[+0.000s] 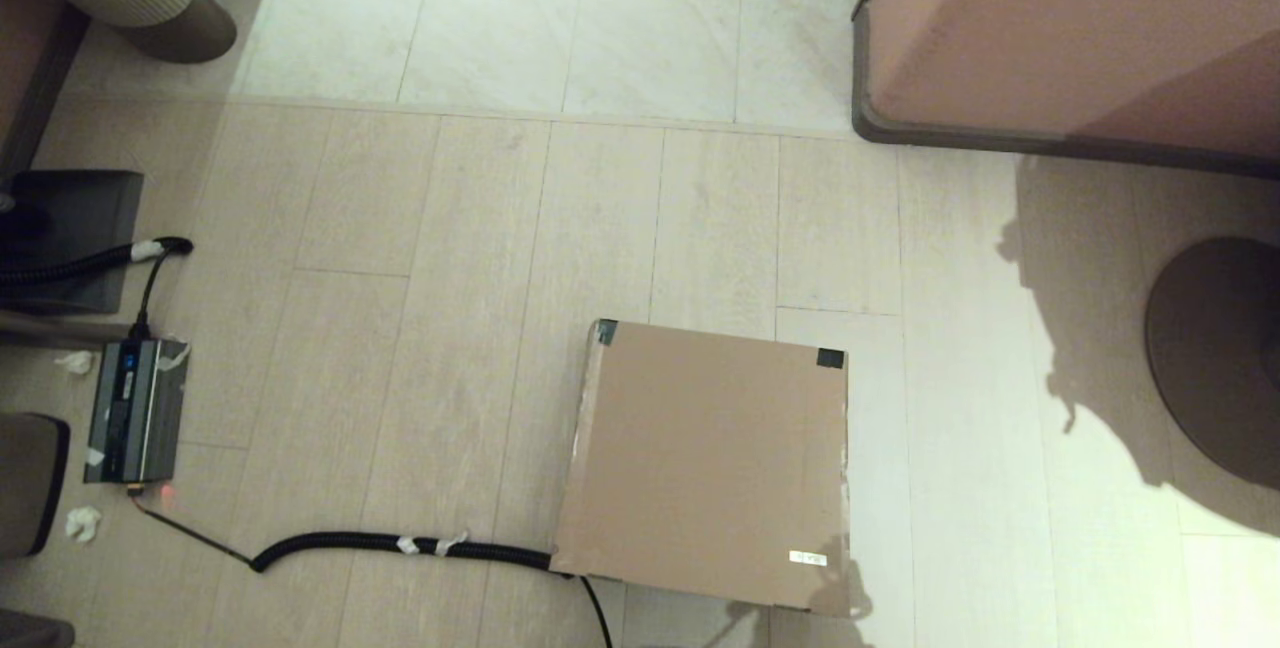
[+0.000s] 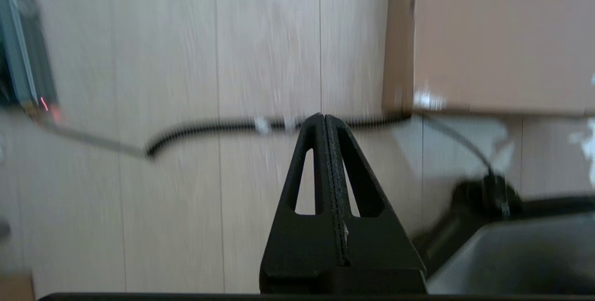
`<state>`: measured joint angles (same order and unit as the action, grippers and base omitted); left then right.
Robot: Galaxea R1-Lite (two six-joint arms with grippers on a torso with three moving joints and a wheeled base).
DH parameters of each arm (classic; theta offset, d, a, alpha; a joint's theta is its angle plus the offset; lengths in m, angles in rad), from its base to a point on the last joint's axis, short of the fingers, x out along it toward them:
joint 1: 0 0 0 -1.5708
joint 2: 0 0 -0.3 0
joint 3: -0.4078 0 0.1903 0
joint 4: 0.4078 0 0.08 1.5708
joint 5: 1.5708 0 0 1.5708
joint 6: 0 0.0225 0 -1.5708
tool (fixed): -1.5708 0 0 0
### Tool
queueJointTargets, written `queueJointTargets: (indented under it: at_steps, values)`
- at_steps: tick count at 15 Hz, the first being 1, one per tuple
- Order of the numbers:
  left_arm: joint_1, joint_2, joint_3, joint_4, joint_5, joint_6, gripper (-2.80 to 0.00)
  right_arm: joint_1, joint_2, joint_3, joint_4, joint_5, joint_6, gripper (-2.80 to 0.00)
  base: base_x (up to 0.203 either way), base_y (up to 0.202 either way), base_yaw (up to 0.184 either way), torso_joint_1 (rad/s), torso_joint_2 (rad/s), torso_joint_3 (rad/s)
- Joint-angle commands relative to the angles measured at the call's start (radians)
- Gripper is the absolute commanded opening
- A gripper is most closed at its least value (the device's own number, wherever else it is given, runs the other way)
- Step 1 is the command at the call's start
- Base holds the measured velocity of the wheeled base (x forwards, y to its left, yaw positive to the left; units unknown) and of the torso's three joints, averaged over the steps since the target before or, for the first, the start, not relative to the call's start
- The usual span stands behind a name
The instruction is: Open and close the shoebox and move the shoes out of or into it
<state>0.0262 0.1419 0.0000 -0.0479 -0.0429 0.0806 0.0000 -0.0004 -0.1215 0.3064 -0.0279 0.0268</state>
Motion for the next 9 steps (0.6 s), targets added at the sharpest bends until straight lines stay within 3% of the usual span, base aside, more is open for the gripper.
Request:
queueJointTargets:
  at_steps: [1,2,4,7,9]
  values:
    - [-0.012,-0.136,0.018,-0.001,0.004,0.002,-2.8,0.0,0.002,0.0,0.001,0.0,0.007,-2.8,0.0,0.0,0.0,0.0,0.0,0.0]
    - [-0.016,-0.15,0.018,-0.002,0.015,-0.006,-2.8,0.0,0.002,-0.001,0.001,-0.001,0.043,-2.8,0.0,0.0,0.0,0.0,0.0,0.0]
    - [-0.02,-0.142,0.018,0.003,0.042,-0.08,-2.8,0.0,0.002,-0.001,0.0,-0.006,0.098,-2.8,0.0,0.0,0.0,0.0,0.0,0.0]
    - [-0.02,-0.142,0.018,-0.001,0.054,-0.14,-2.8,0.0,0.002,-0.001,0.0,-0.01,0.101,-2.8,0.0,0.0,0.0,0.0,0.0,0.0]
    - [-0.02,-0.142,0.018,-0.001,0.054,-0.14,-2.8,0.0,0.002,-0.001,0.0,-0.014,0.101,-2.8,0.0,0.0,0.0,0.0,0.0,0.0]
